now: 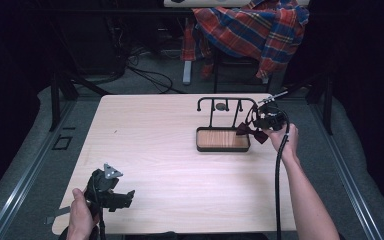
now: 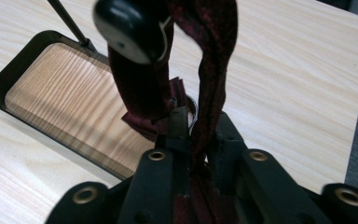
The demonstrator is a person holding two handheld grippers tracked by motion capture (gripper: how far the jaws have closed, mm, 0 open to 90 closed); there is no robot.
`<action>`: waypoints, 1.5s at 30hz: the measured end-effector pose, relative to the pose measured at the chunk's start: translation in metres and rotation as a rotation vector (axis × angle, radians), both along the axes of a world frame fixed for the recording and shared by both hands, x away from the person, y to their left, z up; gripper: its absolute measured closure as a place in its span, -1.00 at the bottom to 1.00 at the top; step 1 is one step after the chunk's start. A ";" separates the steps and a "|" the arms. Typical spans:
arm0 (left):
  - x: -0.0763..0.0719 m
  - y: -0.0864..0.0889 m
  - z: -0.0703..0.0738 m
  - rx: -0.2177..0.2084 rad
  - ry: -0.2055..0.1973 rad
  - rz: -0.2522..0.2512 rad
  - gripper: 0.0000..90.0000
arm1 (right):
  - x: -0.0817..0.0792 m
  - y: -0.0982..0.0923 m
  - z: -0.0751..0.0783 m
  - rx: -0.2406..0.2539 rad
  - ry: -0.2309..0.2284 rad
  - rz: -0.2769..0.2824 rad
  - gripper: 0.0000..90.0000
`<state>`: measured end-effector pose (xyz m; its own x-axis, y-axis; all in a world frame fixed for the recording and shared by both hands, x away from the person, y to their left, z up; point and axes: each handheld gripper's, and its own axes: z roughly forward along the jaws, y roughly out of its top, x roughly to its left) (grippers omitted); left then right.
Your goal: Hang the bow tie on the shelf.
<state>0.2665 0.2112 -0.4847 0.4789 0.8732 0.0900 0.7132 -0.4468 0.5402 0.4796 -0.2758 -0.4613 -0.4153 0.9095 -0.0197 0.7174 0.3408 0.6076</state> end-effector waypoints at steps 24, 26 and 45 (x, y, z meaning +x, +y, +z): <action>-0.001 -0.003 -0.001 0.011 -0.004 -0.016 -0.64 | -0.022 -0.014 0.011 -0.006 0.003 0.044 0.37; -0.001 -0.003 -0.001 0.019 -0.001 -0.023 -0.64 | -0.025 -0.015 0.013 -0.002 0.002 0.050 0.36; 0.000 -0.006 -0.002 0.048 0.019 -0.031 -0.64 | -0.074 -0.009 0.035 0.012 -0.013 0.131 -0.07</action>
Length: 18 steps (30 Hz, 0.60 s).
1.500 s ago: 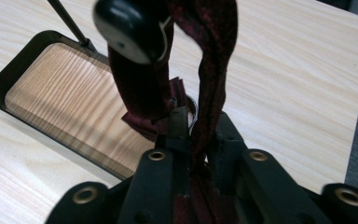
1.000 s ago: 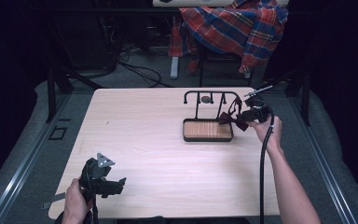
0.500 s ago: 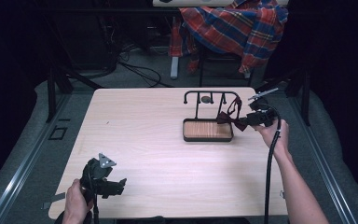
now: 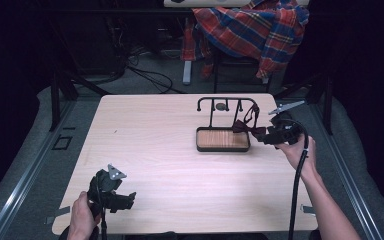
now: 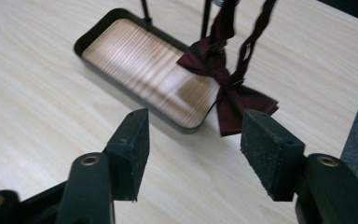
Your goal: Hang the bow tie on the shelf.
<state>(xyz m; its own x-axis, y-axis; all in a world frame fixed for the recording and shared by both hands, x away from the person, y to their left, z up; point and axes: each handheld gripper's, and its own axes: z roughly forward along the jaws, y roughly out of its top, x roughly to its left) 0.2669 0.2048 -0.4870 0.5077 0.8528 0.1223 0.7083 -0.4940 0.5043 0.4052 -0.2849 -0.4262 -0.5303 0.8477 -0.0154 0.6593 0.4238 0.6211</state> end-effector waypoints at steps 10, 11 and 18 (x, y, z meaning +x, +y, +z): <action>0.000 -0.001 0.000 0.011 -0.002 0.000 -0.65 | -0.027 0.015 0.003 -0.035 0.012 0.086 -0.24; 0.000 -0.001 0.000 0.011 -0.003 0.000 -0.65 | -0.029 0.016 0.002 -0.040 0.016 0.094 -0.25; 0.000 -0.001 0.000 0.007 -0.006 0.004 -0.65 | -0.045 0.027 -0.006 -0.080 0.058 0.154 -0.34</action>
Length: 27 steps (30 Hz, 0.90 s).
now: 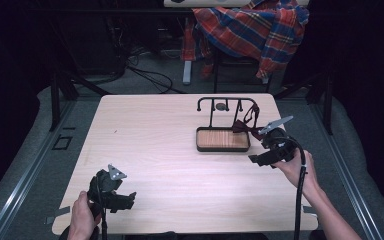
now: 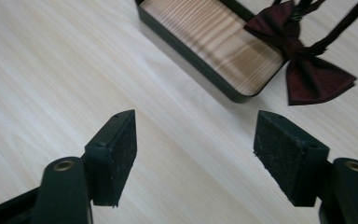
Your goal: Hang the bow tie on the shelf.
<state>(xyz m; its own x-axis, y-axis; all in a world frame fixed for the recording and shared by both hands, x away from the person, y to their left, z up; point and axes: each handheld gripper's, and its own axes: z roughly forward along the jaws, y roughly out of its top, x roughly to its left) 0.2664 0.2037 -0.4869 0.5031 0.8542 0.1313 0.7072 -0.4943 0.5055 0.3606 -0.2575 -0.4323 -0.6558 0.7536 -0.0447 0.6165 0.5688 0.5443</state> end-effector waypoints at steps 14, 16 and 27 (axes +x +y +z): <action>0.000 -0.001 0.000 0.011 0.002 -0.003 -0.65 | -0.014 0.023 -0.035 -0.042 0.100 0.108 -0.61; 0.000 -0.001 0.000 0.013 0.003 -0.004 -0.65 | -0.015 0.024 -0.040 -0.061 0.113 0.115 -0.62; 0.000 -0.001 0.000 0.014 0.004 -0.005 -0.65 | -0.020 0.024 -0.064 -0.085 0.189 0.133 -0.71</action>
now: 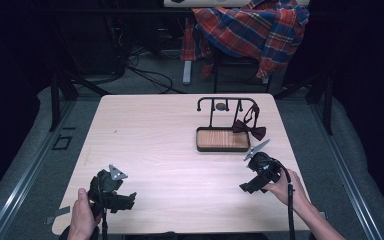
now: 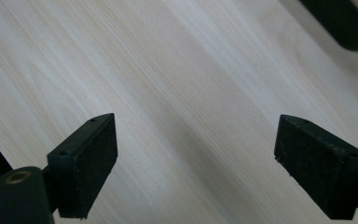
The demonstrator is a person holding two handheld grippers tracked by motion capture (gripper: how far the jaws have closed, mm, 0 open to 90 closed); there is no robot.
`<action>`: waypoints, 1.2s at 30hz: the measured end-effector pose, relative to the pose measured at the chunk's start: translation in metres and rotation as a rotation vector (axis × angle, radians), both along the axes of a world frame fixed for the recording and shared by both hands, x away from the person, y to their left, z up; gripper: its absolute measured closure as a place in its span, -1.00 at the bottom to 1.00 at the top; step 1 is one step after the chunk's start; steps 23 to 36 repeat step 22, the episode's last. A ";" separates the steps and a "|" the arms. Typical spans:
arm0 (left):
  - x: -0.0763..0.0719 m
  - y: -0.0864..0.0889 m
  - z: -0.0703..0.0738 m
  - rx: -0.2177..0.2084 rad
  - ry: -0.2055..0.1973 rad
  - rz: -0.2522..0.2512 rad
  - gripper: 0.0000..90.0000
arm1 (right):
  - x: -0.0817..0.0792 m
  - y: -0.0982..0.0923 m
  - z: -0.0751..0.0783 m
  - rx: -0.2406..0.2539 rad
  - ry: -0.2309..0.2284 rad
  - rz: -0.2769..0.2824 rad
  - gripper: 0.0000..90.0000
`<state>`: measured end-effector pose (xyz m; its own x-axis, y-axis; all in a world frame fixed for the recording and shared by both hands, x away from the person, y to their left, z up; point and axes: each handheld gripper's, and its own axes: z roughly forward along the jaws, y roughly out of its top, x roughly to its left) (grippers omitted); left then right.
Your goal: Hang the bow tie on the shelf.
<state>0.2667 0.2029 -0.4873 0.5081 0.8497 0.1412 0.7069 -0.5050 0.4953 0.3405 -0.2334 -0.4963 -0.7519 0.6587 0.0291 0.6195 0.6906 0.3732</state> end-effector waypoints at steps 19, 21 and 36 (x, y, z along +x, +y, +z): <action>0.001 -0.002 -0.001 0.015 0.005 0.003 -0.65 | 0.005 -0.013 -0.019 -0.065 0.069 -0.025 -0.92; 0.002 -0.002 -0.001 0.014 0.005 0.004 -0.65 | 0.006 -0.015 -0.018 -0.056 0.067 -0.023 -0.92; 0.002 -0.002 -0.001 0.016 0.009 0.005 -0.65 | 0.005 -0.015 -0.018 -0.040 0.070 -0.030 -0.92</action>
